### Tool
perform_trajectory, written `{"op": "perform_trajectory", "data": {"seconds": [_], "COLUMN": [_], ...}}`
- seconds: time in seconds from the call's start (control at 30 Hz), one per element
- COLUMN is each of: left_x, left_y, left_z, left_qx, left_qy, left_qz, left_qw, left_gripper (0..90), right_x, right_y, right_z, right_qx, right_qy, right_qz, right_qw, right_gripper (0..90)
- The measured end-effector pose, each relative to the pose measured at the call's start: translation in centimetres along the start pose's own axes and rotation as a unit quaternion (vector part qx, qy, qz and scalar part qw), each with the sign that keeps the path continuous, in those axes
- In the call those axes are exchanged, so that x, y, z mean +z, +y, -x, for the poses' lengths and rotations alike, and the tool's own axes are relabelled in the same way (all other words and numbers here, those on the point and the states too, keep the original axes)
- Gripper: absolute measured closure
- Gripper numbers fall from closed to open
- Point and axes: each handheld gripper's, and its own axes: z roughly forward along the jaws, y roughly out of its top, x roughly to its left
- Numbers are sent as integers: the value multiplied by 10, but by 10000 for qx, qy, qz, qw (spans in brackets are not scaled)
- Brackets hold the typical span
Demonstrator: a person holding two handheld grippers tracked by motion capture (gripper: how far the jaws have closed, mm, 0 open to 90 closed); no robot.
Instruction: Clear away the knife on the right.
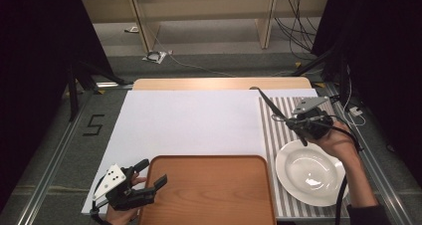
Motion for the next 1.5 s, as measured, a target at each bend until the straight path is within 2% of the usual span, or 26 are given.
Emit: {"op": "perform_trajectory", "data": {"seconds": [0.13, 0.2, 0.27, 0.43, 0.63, 0.77, 0.9, 1.07, 1.17, 1.27, 1.33, 1.43, 1.5], "left_x": [-1, -1, -1, -2, -3, -4, -4, -4, -5, -5, -5, -5, -5], "left_y": [1, 1, 1, 1, 2, 3, 3, 3, 3, 3, 3, 3, 3], "left_z": [1, 0, 0, 1, 1, 1, 1, 1, 1, 1, 1, 1, 1], "left_qx": [13, 12, 7, 47, 47, 63, 70, 84, 85, 89, 95, 98, 100], "left_qy": [-9, -16, -17, -32, -69, -65, -47, -51, -46, -43, -37, -29, -30], "left_qz": [22, 31, 33, 46, 118, 120, 131, 123, 128, 133, 134, 129, 127], "left_qw": [10000, 10000, 10000, 10000, 9999, 9999, 9999, 9999, 9999, 9999, 9999, 9999, 9999], "left_gripper": [149, 149, 148, 148, 148, 149, 149, 149, 148, 148, 149, 149, 149], "right_x": [-3, -4, -3, 0, -8, -11, -13, -12, -11, -10, -8, -3, 1], "right_y": [6, 10, 14, 17, 17, 14, 11, 8, 6, 4, 1, -3, -6], "right_z": [-23, -36, -47, -65, -85, -93, -102, -117, -128, -137, -143, -153, -159], "right_qx": [3, -135, -345, -377, -163, 18, 149, 286, 196, 203, 117, 29, 28], "right_qy": [460, 492, 512, 797, 1047, 1321, 1500, 1700, 1690, 1809, 1986, 2017, 2119], "right_qz": [279, 311, 233, 230, 256, 365, 417, 322, 224, 157, 154, -15, -74], "right_qw": [9986, 9982, 9978, 9958, 9940, 9906, 9877, 9845, 9852, 9832, 9799, 9794, 9773], "right_gripper": [806, 806, 806, 806, 806, 806, 806, 806, 806, 806, 806, 806, 806]}}
